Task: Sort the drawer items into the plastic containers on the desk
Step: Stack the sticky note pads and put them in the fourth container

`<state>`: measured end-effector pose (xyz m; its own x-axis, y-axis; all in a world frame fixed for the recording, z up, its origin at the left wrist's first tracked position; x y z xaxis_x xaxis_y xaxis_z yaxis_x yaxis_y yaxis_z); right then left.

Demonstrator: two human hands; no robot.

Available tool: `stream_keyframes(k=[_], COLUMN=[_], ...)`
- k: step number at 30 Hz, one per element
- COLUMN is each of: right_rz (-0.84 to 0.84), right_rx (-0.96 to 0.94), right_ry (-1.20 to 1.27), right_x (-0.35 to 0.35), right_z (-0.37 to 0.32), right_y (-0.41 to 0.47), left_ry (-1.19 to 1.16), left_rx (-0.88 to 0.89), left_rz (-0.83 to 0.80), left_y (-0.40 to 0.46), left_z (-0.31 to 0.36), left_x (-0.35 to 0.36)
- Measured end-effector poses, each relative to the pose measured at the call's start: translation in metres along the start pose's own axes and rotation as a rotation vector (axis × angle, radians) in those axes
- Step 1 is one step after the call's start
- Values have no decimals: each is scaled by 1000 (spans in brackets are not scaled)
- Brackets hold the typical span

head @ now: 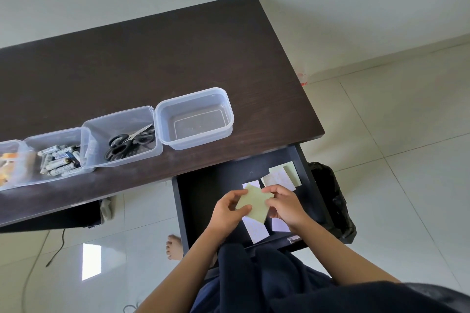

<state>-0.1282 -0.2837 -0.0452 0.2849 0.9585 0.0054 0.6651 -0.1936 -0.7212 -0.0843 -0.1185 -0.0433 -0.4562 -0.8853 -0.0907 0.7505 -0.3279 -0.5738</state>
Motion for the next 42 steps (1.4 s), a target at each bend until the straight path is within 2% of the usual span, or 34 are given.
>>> stream_keyframes(k=[3,5,6,8,10,11,15,17,21,26,31,34,38,42], right_rz=[-95,-85,-36,171,388,436,353,377,368,225,62,66,139,119], right_rx=[1,-24,-60,-153,-229,-239,-127,-127,-147,-244,-252,-267,-462,-668], right_ry=[-103,-127,-149,-265,-492,-595,-824,-885,-883,-747,-768,-767,-758,-680], right_x=[1,1,0,-9,-20,-23,-21,-21,-21,-22,-25,-26,-26,-22], right_z=[1,0,-1,-2,0,2,13,17,18,10,-9,-23,-48,-67], right_y=[2,5,7,16,25,30,41,43,44,44,32,26,14,0], left_ry=[-25,-30,-40,-56,-44,-30,-16,-15,-22,-66,-102,-128,-126,-136], left_rx=[-36,-47,-61,-82,-91,-93,-144,-154,-178,-186,-186,-185,-176,-169], left_rz=[-68,-71,-54,-13,13,17,13,13,21,32,26,33,28,19], left_y=[4,7,8,8,6,5,-1,-4,-9,-11,-7,-5,-3,-3], left_z=[0,-3,-4,-4,-4,-4,-7,-9,-13,-12,-6,-3,0,5], left_x=[-2,-3,-3,-5,-8,-9,-15,-17,-22,-27,-31,-31,-30,-29])
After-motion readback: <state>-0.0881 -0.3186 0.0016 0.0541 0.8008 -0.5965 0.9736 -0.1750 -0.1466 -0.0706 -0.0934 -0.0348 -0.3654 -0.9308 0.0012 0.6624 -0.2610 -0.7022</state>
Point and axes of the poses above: each hand's wrist, its own y-axis towards the middle knuckle, its own x-axis out of the palm, z = x × y, the point moved 3 cm from there along y, towards the middle knuckle
